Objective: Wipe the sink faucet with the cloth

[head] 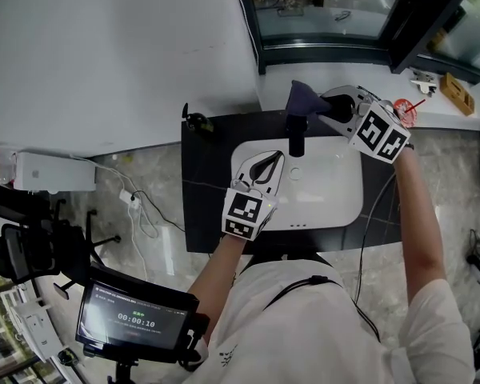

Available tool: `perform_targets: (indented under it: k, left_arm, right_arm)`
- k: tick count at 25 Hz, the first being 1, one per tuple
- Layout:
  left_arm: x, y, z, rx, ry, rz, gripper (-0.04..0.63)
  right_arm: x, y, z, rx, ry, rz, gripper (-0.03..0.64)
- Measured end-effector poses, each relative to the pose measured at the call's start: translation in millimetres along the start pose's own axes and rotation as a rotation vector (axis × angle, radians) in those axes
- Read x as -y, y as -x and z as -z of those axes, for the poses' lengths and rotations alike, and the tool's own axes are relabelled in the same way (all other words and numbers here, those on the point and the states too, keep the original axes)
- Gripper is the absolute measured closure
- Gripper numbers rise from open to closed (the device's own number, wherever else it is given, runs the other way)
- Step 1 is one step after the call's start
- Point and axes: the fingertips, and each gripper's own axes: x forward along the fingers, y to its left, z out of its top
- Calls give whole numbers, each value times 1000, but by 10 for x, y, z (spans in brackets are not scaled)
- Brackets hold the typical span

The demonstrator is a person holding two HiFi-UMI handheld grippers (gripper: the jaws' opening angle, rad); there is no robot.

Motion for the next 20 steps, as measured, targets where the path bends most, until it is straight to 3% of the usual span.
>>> perform_targets:
  k: [5,10,20]
  left_arm:
    - [71,72,-50,17,-10,-11,600]
    - [49,109,-5,13,-9,-25,600]
    - [-15,150,59,3,-9,-41,600]
  right_arm:
    - [299,-77,54,-12,5,116,503]
    - [460,-278,227,-62,-4,178,503]
    - [228,-569,507,-161,48,100,503]
